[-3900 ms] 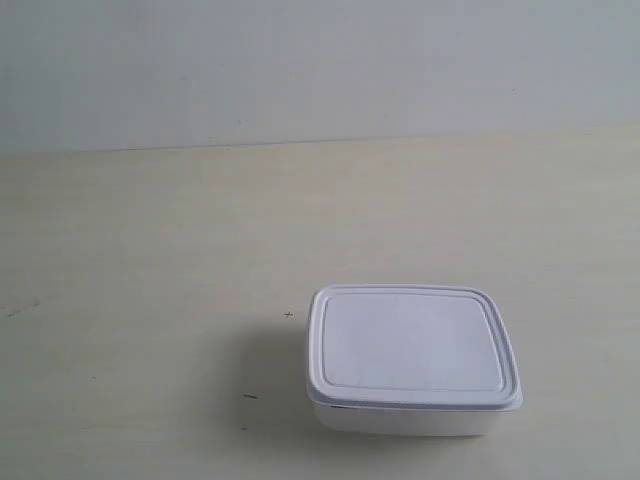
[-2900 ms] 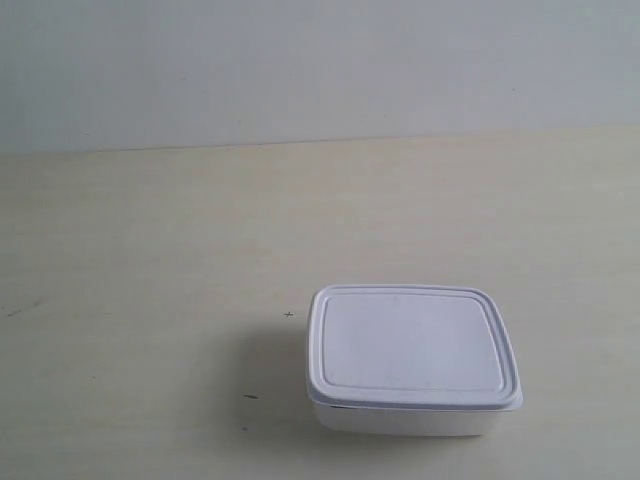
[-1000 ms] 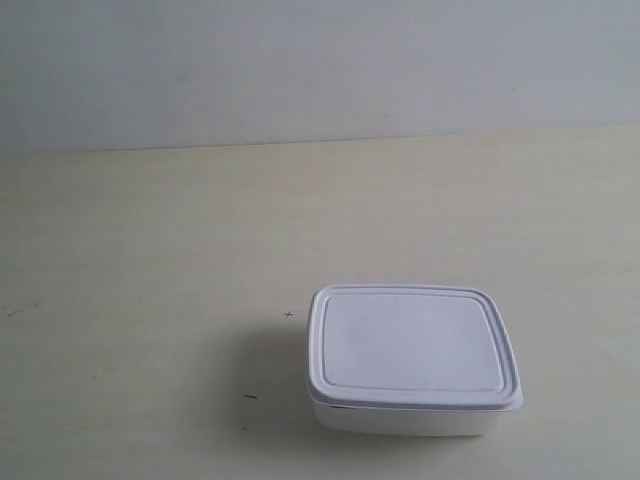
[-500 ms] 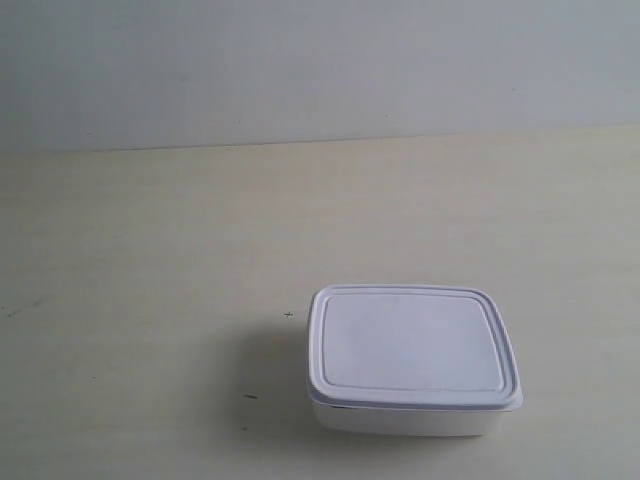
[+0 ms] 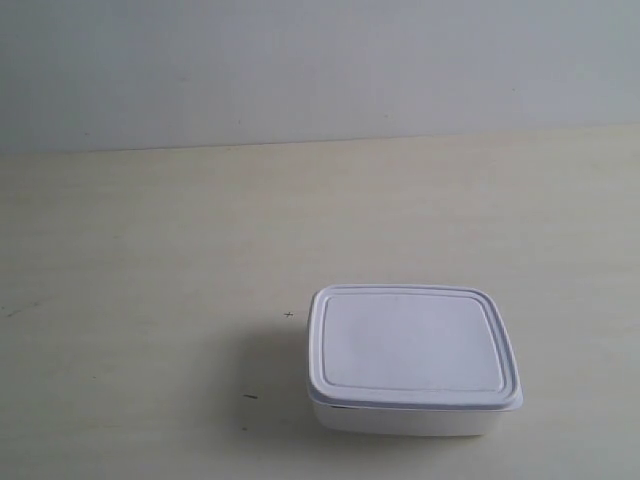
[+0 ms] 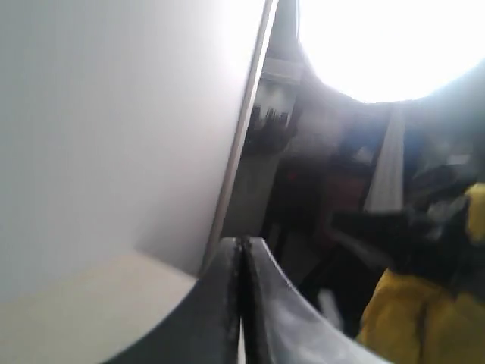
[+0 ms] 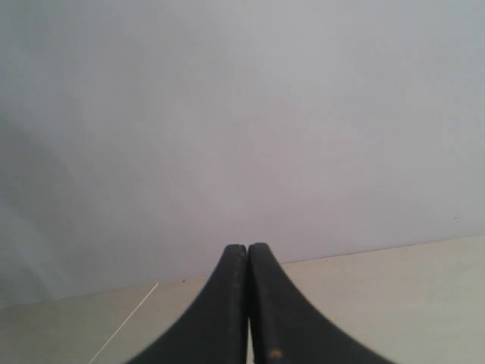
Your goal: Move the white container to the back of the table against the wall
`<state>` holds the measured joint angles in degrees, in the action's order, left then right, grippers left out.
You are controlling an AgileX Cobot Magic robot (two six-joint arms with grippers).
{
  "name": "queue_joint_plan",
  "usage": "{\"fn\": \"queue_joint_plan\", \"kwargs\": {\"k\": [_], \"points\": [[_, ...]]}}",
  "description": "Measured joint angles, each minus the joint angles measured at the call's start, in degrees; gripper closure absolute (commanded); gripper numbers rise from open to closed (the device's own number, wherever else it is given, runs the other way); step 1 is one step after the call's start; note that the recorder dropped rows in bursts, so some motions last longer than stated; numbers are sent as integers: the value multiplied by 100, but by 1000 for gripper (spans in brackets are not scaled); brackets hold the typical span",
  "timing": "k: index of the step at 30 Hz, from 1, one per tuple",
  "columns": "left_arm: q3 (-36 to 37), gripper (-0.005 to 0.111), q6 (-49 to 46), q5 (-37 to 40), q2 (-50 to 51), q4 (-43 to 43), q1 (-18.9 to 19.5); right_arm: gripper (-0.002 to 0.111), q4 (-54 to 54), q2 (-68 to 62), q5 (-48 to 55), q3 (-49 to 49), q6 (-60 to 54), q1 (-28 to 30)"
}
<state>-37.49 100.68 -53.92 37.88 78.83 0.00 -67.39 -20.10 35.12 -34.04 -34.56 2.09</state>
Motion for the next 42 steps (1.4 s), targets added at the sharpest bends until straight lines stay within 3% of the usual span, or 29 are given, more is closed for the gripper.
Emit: {"fn": "queue_joint_plan", "kwargs": {"k": [6, 9, 16, 26, 36, 42], "points": [[62, 107, 0, -47, -49, -2825, 0, 108, 0, 0, 37, 0, 0, 0], [62, 107, 0, -22, -116, -3723, 0, 108, 0, 0, 59, 0, 0, 0], [62, 107, 0, -37, -257, -3822, 0, 108, 11, 0, 103, 0, 0, 0], [-67, 107, 0, 264, -217, -6510, 0, 108, 314, 0, 181, 0, 23, 0], [-292, 107, 0, 1014, 1511, -6797, 0, 108, 542, -867, 416, 0, 44, 0], [-292, 107, 0, 1635, 1823, -6797, 0, 108, 542, -916, 430, 0, 44, 0]]}}
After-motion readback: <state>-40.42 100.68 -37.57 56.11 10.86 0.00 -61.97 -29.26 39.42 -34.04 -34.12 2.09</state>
